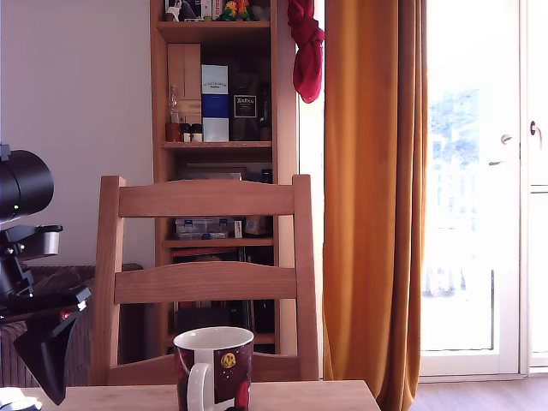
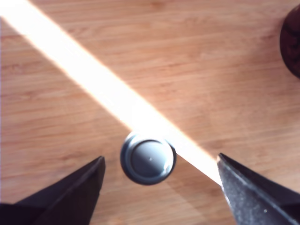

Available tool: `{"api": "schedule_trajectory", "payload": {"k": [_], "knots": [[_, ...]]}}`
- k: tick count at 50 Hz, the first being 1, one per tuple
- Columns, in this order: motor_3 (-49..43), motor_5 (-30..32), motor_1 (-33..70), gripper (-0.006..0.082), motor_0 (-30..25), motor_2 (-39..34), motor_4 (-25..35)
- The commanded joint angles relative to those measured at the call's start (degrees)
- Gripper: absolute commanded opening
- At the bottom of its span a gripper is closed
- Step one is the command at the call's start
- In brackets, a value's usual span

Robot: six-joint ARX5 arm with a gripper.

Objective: Pick the grey coffee capsule and place it inside the red coffee cup

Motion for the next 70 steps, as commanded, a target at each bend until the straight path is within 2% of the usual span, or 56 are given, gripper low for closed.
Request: {"api": "schedule_trajectory", "payload": {"k": [1, 35, 53, 59, 70], "knots": [[0.46, 0.22, 1.46, 0.0700, -0.35, 0.87, -0.24], [-2.86, -0.85, 2.14, 0.0679, 0.68, 2.99, -0.96], [-7.02, -0.83, 7.58, 0.0676, 0.63, 7.93, -0.72], [-9.33, -0.83, 8.20, 0.0596, 0.66, 9.18, -1.01], [-10.93, -0.81, 8.41, 0.0386, 0.66, 9.60, -1.73]]}}
